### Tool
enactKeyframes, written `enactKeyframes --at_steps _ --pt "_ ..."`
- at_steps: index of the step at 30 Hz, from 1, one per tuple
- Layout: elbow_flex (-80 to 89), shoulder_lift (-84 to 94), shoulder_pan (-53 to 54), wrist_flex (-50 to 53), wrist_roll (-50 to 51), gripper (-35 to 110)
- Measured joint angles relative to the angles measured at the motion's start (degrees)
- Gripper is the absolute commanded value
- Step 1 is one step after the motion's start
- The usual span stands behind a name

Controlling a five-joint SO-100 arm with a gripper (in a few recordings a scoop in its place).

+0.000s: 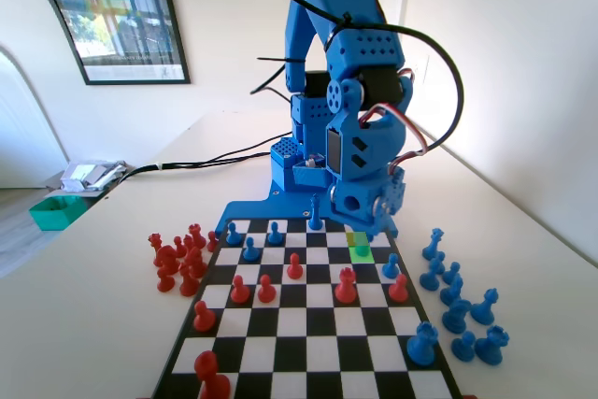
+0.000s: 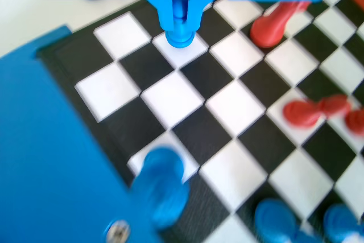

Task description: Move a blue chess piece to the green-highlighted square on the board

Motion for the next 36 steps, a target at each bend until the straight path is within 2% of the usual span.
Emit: enactKeyframes --at_steps 13,27,31,36 --pt "4.2 0.0 0.4 -7.9 -2.0 10" --pt "4.5 0.0 0.4 -9.5 -2.0 11" --pt "3.0 0.7 0.4 -6.1 -1.1 11" --pt "-2.1 3.8 0.3 3.1 0.8 7"
